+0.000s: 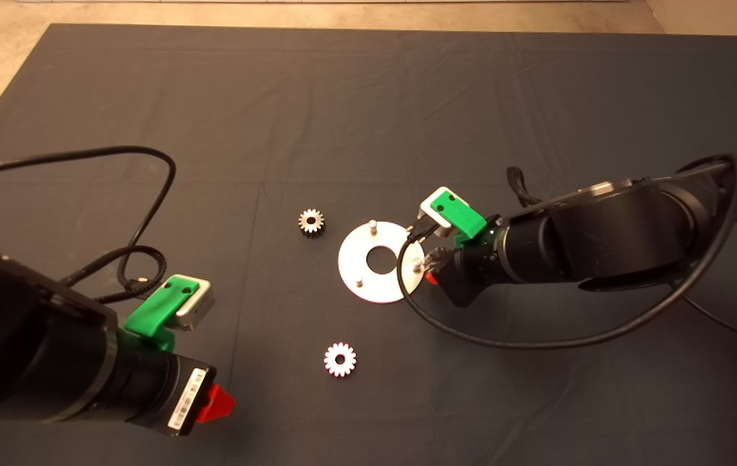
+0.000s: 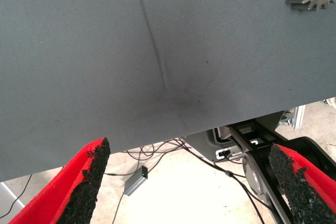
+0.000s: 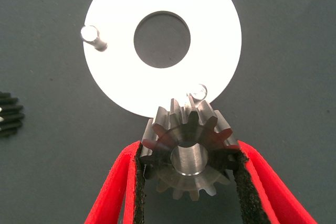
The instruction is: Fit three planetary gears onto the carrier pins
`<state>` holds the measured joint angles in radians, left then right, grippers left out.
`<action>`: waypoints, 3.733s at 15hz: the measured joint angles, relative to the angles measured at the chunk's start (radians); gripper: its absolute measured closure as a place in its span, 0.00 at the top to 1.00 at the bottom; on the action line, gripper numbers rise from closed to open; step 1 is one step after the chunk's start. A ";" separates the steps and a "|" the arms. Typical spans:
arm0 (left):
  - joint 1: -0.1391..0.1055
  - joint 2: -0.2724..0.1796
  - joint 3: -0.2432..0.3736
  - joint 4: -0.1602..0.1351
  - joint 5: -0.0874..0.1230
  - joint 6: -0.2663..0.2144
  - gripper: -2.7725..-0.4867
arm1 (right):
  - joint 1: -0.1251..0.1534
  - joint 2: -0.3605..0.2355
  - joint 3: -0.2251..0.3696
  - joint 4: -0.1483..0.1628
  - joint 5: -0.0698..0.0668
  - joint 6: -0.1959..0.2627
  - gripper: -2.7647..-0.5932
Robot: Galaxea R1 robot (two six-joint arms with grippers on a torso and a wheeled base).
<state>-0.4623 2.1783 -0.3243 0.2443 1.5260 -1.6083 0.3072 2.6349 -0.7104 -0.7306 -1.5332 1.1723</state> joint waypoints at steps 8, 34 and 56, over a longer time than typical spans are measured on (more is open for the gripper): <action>0.000 0.002 0.000 0.000 0.000 0.000 0.74 | 0.001 0.078 -0.099 0.002 -0.001 -0.010 0.16; 0.000 0.002 0.000 0.000 0.000 -0.002 0.74 | 0.000 0.120 -0.262 0.164 -0.001 -0.129 0.16; 0.000 0.002 0.000 0.000 0.000 -0.007 0.74 | -0.017 0.119 -0.293 0.167 0.000 -0.154 0.16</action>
<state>-0.4628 2.1806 -0.3243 0.2443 1.5260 -1.6153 0.2900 2.7543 -1.0034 -0.5632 -1.5336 1.0187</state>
